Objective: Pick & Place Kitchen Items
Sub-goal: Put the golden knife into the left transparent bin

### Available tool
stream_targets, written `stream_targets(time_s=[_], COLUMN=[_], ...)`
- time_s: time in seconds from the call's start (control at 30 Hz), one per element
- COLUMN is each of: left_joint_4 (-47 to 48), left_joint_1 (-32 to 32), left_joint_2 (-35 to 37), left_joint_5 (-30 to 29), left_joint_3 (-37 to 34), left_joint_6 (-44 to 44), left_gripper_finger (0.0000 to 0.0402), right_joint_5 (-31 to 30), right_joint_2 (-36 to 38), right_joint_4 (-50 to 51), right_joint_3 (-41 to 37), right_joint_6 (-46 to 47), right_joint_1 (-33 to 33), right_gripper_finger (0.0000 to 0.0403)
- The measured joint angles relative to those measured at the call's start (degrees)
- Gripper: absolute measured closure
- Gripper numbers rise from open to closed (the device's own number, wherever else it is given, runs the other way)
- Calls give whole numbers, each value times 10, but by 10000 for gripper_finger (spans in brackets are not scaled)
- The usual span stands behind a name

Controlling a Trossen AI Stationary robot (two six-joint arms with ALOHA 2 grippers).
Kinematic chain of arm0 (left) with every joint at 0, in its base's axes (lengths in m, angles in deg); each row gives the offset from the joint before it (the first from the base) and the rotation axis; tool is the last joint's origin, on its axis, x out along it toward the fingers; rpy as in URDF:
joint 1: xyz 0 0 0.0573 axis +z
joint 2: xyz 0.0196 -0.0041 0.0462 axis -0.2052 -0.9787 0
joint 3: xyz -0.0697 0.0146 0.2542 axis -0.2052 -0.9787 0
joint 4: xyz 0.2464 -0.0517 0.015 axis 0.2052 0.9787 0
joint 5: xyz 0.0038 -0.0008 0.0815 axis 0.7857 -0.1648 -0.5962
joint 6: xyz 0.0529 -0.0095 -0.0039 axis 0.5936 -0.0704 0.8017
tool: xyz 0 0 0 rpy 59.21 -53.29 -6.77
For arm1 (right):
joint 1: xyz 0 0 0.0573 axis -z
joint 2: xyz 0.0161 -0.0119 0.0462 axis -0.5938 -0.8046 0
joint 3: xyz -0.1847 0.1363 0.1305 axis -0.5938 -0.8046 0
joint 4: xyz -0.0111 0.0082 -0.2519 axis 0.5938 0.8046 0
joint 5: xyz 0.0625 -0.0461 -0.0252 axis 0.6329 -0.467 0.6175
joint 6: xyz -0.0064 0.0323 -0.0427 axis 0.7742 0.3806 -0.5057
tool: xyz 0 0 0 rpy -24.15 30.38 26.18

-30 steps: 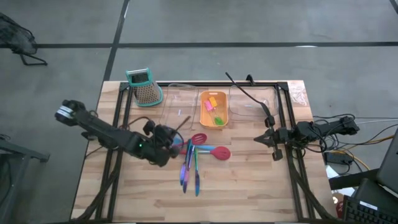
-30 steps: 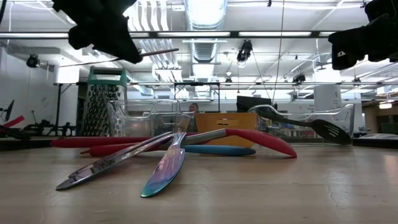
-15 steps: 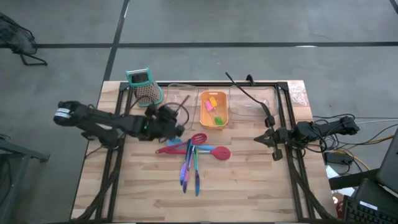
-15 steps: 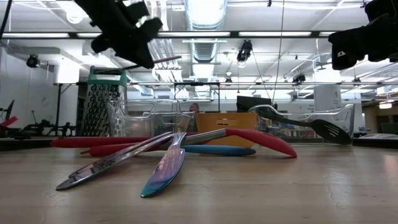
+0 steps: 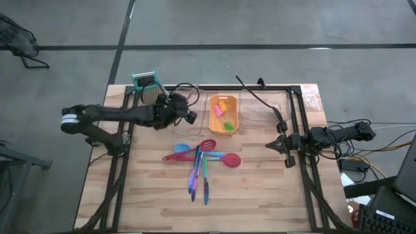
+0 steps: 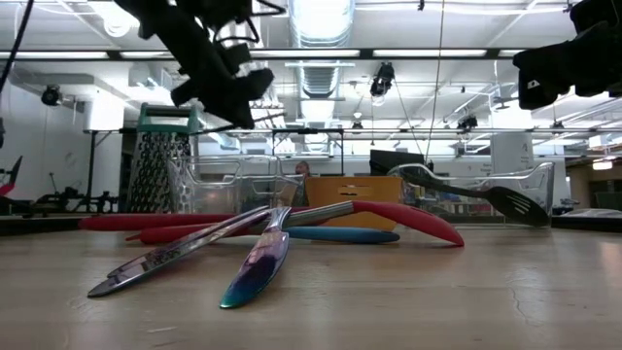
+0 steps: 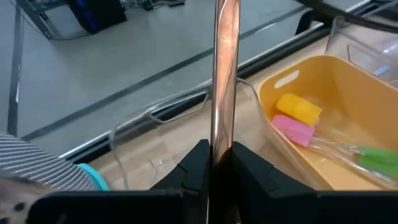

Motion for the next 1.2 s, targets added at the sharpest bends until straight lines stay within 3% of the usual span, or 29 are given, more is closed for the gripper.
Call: stream_targets(time_s=[0.23, 0.67, 1.2], left_joint_4=[-49, -51, -51], left_joint_1=[26, 30, 33], left_joint_2=[-68, -179, -211], left_joint_5=[18, 10, 80], left_joint_3=[0, 0, 0], left_joint_6=[23, 1, -10], left_gripper_finger=[345, 346, 344], right_joint_5=[0, 0, 0], right_joint_2=[0, 0, 0], right_joint_4=[2, 2, 2], right_joint_3=[0, 0, 0], right_joint_6=[-1, 0, -1], right_joint_1=[0, 0, 0], right_gripper_finger=[394, 394, 394])
